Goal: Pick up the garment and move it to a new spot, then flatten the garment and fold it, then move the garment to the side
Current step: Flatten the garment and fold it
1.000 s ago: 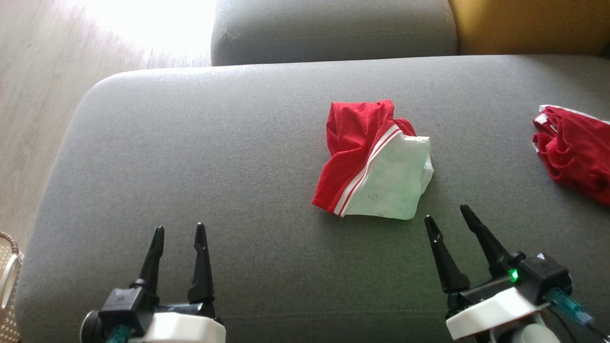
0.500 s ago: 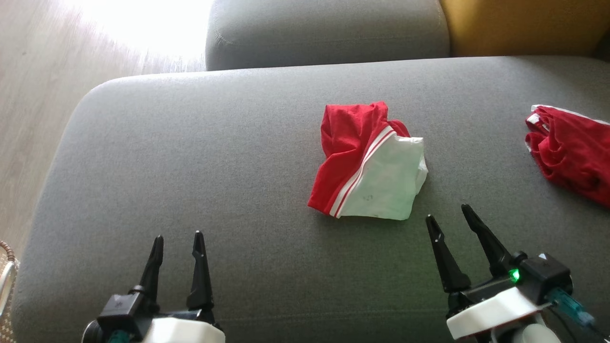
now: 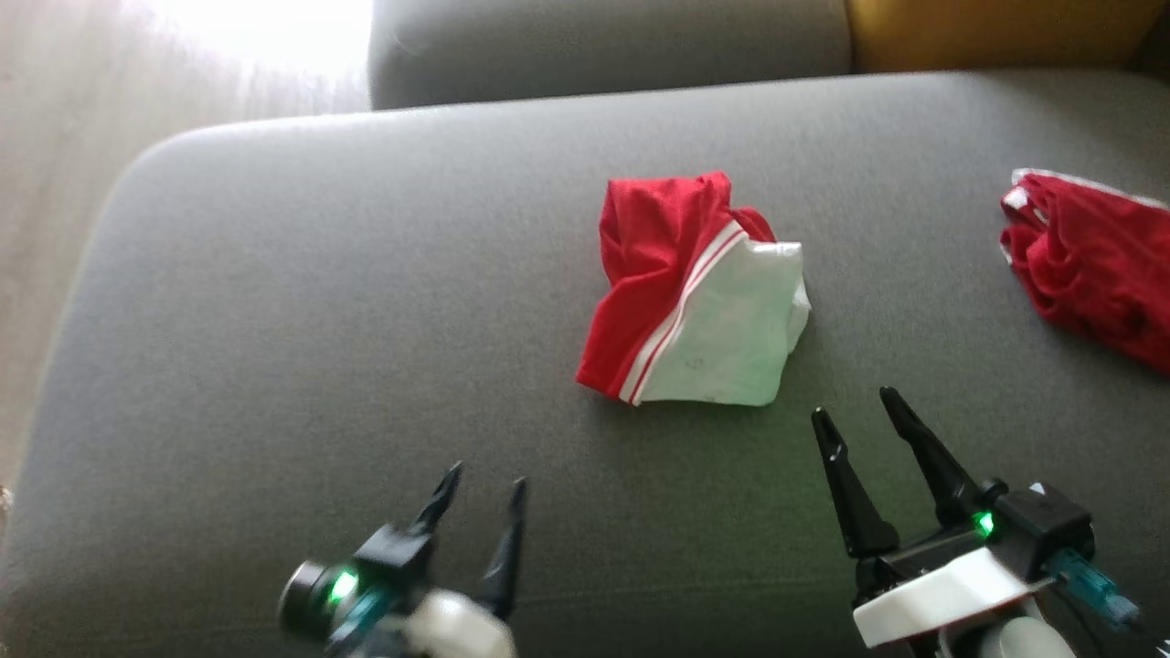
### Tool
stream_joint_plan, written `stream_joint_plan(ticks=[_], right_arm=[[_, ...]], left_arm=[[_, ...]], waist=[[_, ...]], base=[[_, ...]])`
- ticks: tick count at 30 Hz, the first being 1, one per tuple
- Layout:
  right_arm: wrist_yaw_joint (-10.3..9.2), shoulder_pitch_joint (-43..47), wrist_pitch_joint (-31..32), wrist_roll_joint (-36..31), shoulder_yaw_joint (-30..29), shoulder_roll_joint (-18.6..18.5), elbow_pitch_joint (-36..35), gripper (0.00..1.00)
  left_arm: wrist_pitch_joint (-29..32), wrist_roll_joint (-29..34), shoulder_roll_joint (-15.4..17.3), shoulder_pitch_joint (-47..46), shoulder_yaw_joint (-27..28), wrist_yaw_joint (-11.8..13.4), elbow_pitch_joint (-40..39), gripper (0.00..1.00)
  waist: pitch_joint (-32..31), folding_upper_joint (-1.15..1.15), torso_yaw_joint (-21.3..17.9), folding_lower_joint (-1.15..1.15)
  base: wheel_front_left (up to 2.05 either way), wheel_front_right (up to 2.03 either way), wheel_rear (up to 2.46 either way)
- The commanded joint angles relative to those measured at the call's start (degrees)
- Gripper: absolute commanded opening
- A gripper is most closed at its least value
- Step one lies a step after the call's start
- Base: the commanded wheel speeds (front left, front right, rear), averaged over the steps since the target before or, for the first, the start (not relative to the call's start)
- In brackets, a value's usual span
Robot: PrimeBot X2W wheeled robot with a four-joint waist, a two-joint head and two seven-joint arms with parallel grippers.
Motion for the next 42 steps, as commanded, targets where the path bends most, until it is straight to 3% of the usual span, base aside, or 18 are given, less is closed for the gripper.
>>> stream_joint_plan(ticks=[1, 6, 14, 19, 27, 28, 29, 41, 42], right_arm=[[-0.02, -2.63, -0.37, -0.19, 1.16, 0.07, -2.39, 1.00], [-0.02, -4.10, -0.37, -0.47, 1.35, 0.07, -2.70, 1.00], [-0.02, -6.65, -0.37, 1.19, 0.87, 0.07, -3.09, 1.00], [-0.02, -7.48, -0.37, 2.94, 0.97, 0.07, -2.46, 1.00], [-0.02, -8.09, -0.37, 3.31, 1.35, 0.07, -2.27, 1.00], [-0.02, -8.10, -0.37, 3.28, 1.36, 0.07, -2.23, 1.00], [-0.02, -8.10, -0.37, 3.25, 1.41, 0.07, -2.18, 1.00], [-0.02, -7.53, -0.37, 3.95, 2.40, 0.07, -1.62, 1.00], [-0.02, -7.50, -0.37, 3.97, 2.32, 0.07, -1.63, 1.00]], left_arm=[[-0.70, 1.67, -0.41, -7.11, -0.88, -0.82, 1.68, 1.00], [-0.70, 3.87, -0.41, -15.25, -6.05, -1.49, 10.48, 1.00], [-0.70, 10.23, -0.41, -29.87, -14.00, 0.45, 25.07, 1.00], [-0.70, 12.42, -0.40, -34.27, -15.74, 2.63, 28.99, 1.00], [-0.70, 12.75, -0.37, -36.75, -17.44, 3.61, 29.70, 1.00], [-0.70, 12.68, -0.37, -36.82, -17.68, 3.63, 28.68, 0.90], [-0.70, 12.74, 0.00, -36.82, -18.02, 4.22, 26.09, 0.00], [-0.70, 11.83, 2.07, -36.80, -19.42, 4.96, 25.52, 0.00], [-0.70, 11.78, 2.14, -36.44, -19.75, 4.84, 25.74, 1.00]], waist=[[2.21, 0.00, -1.14, 0.00], [5.32, 0.00, -2.68, 0.00], [10.42, 0.00, -6.21, 0.00], [11.82, 0.00, -7.78, 0.00], [11.84, 0.00, -8.97, 0.00], [11.78, 0.00, -9.03, 0.00], [11.61, 0.00, -9.12, 0.00], [9.69, 0.00, -9.98, 0.00], [9.71, 0.00, -10.04, 0.00]], base=[[0.00, 0.00, 0.00], [0.00, 0.00, 0.00], [0.00, 0.00, 0.00], [0.00, 0.00, 0.00], [0.00, 0.00, 0.00], [0.00, 0.00, 0.00], [0.00, 0.00, 0.00], [0.00, 0.00, 0.00], [0.00, 0.00, 0.00]])
